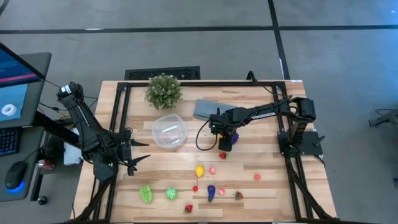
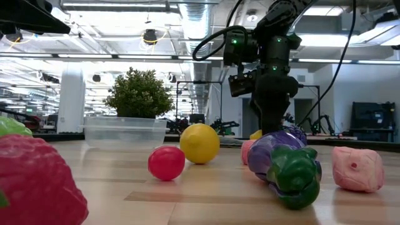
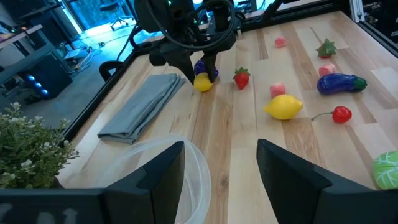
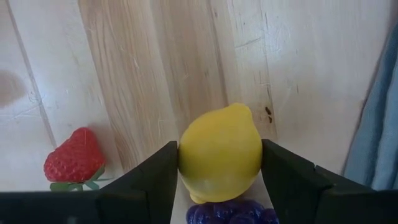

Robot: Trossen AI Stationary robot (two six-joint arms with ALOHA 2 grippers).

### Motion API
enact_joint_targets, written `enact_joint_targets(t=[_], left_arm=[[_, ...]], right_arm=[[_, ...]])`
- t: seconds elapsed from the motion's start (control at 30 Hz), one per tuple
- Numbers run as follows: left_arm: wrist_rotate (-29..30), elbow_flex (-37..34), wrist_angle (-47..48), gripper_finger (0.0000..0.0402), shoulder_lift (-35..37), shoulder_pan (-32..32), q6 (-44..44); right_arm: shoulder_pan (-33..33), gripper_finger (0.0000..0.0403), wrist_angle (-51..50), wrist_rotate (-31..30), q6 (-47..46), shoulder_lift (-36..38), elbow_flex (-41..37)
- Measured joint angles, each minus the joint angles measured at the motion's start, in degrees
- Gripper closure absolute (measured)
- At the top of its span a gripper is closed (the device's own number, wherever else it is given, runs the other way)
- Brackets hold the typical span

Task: Pick and placing Produce into tupperware
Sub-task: Put the left lemon into the transparent bin

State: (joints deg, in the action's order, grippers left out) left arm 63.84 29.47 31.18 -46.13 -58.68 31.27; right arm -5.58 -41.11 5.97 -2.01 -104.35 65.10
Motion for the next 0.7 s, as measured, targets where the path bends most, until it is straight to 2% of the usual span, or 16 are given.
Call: enact_joint_targets(t=[0.37,0.7], left_arm=[[0.0,0.0,0.0,0.0209,0.0,0.0,0.0],[0.0,0.0,0.0,0.0209,0.0,0.0,0.0]], right_arm=[[0.0,0.0173,0.9,0.3,0.4,0.0,0.0],[0.1,0.0172,2.6,3.5,1.4,0.1,2.0]])
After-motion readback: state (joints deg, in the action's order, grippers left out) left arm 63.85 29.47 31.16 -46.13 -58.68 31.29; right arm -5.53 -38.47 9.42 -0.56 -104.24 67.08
